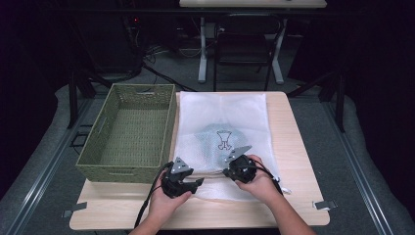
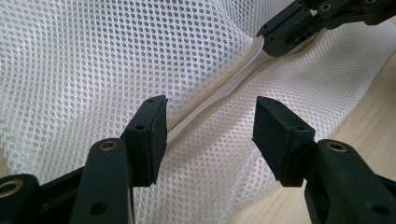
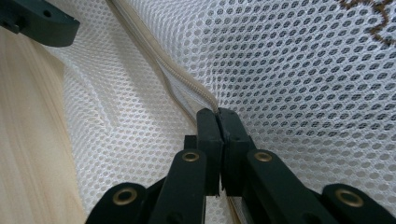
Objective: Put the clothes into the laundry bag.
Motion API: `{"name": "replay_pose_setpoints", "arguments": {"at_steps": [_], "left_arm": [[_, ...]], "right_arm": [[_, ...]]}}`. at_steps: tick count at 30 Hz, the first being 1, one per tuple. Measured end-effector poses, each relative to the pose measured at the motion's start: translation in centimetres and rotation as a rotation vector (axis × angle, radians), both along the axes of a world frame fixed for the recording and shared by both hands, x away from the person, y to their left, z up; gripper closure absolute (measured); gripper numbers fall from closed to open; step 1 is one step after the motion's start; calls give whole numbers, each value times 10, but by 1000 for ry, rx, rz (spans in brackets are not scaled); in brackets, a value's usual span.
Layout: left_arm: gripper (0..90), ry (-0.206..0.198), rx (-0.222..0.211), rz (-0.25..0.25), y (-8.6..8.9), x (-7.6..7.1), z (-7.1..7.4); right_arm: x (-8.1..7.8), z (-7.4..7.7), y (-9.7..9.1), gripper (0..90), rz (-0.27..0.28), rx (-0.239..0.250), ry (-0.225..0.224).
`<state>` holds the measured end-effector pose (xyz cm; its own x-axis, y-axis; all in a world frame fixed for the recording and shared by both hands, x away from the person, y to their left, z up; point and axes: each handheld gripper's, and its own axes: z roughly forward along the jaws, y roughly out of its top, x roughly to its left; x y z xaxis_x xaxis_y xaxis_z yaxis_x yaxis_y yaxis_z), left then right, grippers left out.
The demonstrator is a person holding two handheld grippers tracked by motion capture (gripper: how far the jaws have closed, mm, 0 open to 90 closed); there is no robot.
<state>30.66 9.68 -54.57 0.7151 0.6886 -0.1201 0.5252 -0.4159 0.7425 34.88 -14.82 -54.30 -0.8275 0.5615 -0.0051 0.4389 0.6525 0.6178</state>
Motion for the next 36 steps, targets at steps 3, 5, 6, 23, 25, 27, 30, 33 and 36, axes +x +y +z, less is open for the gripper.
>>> {"name": "replay_pose_setpoints", "arguments": {"at_steps": [3, 5, 6, 23, 25, 27, 30, 33, 36], "left_arm": [[452, 4, -8, 5, 2, 0, -1], [453, 3, -11, 4, 3, 0, -1], [453, 8, -11, 1, 4, -1, -1], [453, -1, -5, -2, 5, -5, -3], [453, 5, -11, -6, 5, -6, -2], [453, 5, -12, -4, 6, -6, -1], [453, 2, -13, -4, 7, -7, 0], [453, 1, -15, -6, 7, -7, 1], [453, 1, -18, -8, 8, -7, 2]], "right_arm": [[-1, -1, 1, 888, -8, 7, -2], [-2, -1, 0, 885, -11, 16, -10], [-3, -1, 0, 883, -17, 21, -9], [-4, -1, -6, 879, -12, 42, 1], [-5, 0, -6, 859, -15, 46, 0], [-5, 1, -6, 848, -8, 53, -4], [-7, 7, -8, 836, -5, 69, -5], [-8, 13, -10, 795, 5, 76, 7], [-10, 19, -11, 726, 8, 89, 9]]}}
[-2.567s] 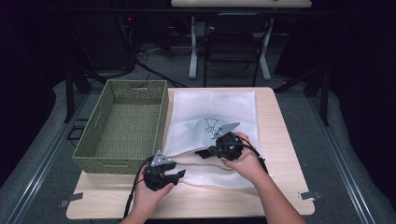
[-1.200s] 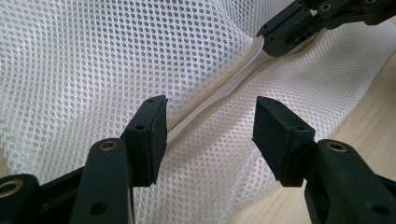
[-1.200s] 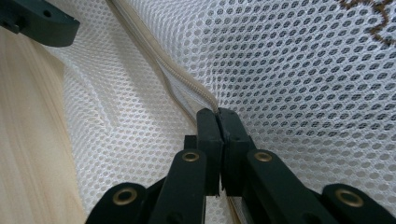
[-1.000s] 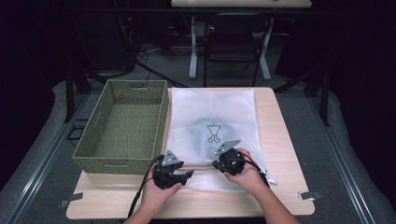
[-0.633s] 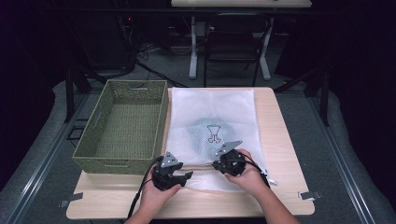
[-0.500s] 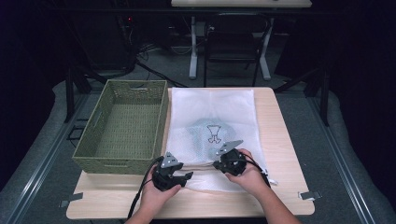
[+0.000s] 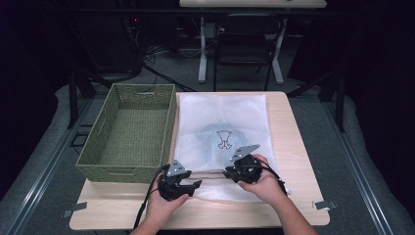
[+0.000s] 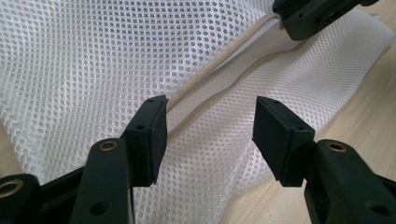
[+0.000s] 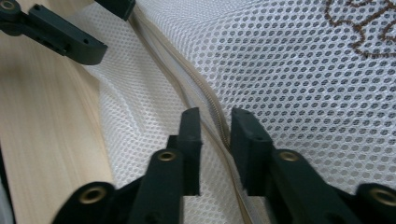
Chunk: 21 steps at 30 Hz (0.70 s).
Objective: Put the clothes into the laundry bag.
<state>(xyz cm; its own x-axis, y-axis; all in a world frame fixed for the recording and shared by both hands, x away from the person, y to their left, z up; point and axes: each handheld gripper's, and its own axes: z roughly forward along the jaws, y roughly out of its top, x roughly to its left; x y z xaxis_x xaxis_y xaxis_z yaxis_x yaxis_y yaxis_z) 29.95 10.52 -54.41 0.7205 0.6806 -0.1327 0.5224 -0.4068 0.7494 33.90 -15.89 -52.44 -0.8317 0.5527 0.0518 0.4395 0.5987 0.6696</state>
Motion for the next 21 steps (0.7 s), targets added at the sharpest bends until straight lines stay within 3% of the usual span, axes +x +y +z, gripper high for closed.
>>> {"name": "replay_pose_setpoints", "arguments": {"at_steps": [12, 21], "left_arm": [[453, -5, -6, 9, 2, -1, 2], [453, -9, 1, 5, 1, -2, 2]], "right_arm": [[-15, 20, 1, 524, -4, -12, -90], [-38, 32, -16, 489, -42, 17, -141]]}}
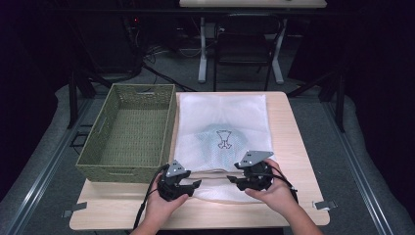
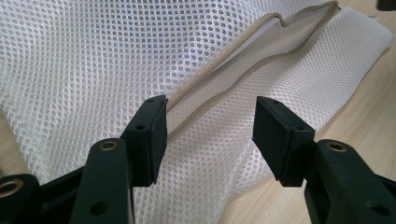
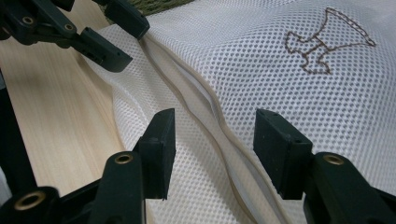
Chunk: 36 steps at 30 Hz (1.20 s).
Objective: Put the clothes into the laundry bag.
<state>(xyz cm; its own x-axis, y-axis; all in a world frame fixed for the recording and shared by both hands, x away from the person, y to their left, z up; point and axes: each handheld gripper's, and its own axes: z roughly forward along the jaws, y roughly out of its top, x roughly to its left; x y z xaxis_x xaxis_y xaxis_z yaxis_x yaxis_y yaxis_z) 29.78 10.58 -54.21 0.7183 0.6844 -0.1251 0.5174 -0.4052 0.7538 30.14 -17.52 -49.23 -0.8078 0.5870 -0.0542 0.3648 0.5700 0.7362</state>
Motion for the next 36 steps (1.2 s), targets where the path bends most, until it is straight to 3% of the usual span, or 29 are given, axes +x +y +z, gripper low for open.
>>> {"name": "replay_pose_setpoints", "arguments": {"at_steps": [9, 19, 21, 23, 28, 36], "left_arm": [[453, -2, -1, 3, 1, 0, 0], [453, -1, 5, 4, 1, 0, -2], [453, -1, 10, 4, 1, 1, -2], [453, 6, 5, 4, 0, 0, -4], [452, 9, 12, -4, -2, 0, -5], [453, 7, 9, 0, -3, 0, -7]], "right_arm": [[-18, -11, -16, 495, -33, 33, 2], [-21, -35, -21, 520, -56, 57, -6], [-22, -37, -22, 527, -62, 81, -15], [-22, -40, -21, 527, -58, 109, -12], [-21, -51, -15, 528, -50, 125, 24], [-21, -59, -8, 530, -28, 90, 37]]}}
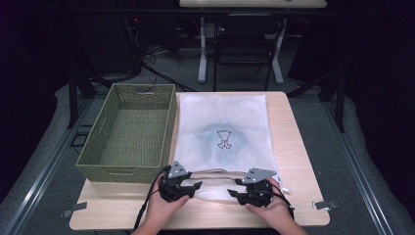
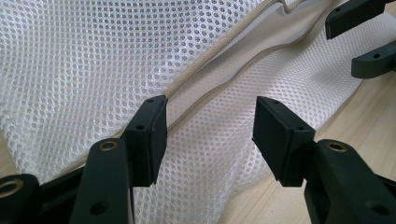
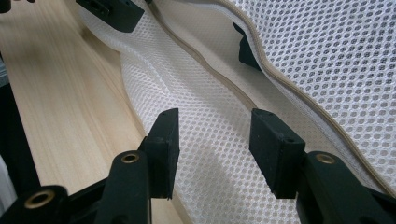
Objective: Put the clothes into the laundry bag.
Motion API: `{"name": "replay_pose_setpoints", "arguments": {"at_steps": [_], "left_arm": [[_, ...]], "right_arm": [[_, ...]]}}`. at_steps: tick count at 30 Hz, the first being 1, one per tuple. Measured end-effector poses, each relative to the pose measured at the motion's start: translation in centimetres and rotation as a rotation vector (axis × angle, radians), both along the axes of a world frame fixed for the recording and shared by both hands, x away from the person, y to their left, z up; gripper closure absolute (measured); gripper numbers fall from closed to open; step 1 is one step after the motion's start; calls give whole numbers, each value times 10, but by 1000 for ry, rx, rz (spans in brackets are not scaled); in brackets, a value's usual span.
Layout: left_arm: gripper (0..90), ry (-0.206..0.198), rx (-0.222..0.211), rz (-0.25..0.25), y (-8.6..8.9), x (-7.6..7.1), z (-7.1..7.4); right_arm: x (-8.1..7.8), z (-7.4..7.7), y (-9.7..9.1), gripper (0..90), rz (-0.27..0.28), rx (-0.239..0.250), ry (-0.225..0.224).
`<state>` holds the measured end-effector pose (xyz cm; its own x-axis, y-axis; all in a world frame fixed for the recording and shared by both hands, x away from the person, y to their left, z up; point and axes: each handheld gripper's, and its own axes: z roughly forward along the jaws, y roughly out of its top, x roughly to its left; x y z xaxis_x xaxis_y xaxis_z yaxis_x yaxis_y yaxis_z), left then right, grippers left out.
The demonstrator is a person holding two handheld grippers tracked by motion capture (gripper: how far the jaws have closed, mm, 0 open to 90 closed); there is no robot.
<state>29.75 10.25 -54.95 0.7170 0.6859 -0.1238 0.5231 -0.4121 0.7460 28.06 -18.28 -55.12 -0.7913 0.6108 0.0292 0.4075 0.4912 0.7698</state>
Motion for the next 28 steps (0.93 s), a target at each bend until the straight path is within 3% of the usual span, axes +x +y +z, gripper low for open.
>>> {"name": "replay_pose_setpoints", "arguments": {"at_steps": [22, 28], "left_arm": [[453, 15, 10, -2, -1, 1, -3], [453, 12, 11, -6, -1, 0, -2]], "right_arm": [[1, -5, 1, 529, 10, -29, 12], [0, -3, 1, 528, 5, -22, -4]]}}
